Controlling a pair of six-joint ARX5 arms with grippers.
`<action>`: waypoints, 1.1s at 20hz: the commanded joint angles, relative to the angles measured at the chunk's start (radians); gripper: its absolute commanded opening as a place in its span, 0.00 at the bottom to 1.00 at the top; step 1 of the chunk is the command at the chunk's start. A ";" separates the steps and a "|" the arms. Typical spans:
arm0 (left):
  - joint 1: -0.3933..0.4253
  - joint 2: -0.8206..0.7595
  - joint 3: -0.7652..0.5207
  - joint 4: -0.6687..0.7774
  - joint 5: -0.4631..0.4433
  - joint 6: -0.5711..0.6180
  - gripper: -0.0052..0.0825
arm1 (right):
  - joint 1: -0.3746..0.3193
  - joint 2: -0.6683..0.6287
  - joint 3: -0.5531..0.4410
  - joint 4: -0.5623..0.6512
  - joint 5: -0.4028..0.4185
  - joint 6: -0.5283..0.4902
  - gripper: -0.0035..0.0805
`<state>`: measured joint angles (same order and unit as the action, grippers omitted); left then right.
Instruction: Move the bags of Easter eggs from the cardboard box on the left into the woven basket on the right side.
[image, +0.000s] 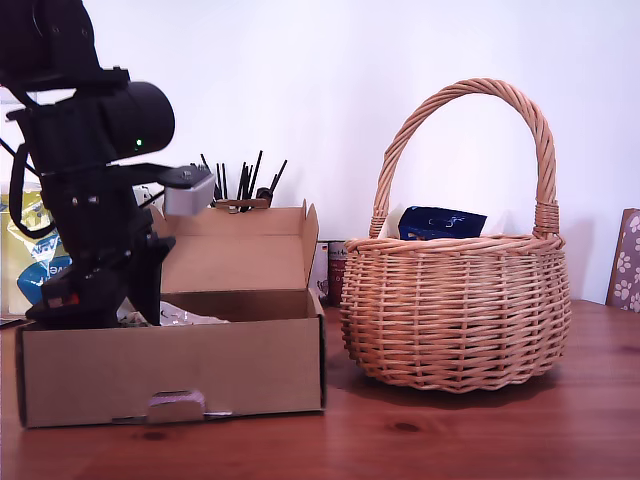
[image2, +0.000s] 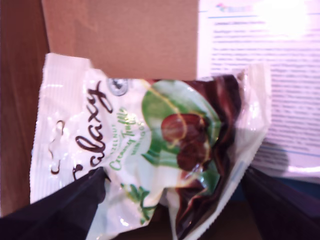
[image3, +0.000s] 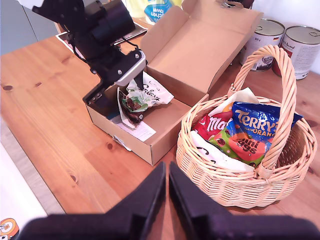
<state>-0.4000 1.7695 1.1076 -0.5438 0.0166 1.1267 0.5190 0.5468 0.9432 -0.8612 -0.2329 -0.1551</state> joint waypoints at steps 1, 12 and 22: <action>0.003 0.058 -0.020 0.000 0.001 0.007 0.95 | 0.003 -0.009 -0.012 0.003 -0.005 -0.002 0.03; -0.001 0.081 -0.013 0.020 -0.048 -0.012 0.36 | 0.003 -0.009 -0.012 0.002 -0.004 -0.002 0.03; -0.009 -0.111 -0.011 0.017 -0.089 -0.100 0.37 | 0.003 -0.009 -0.012 -0.013 -0.004 -0.003 0.03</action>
<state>-0.4099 1.7081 1.1107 -0.5316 -0.0738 1.0447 0.5190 0.5468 0.9432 -0.8768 -0.2329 -0.1551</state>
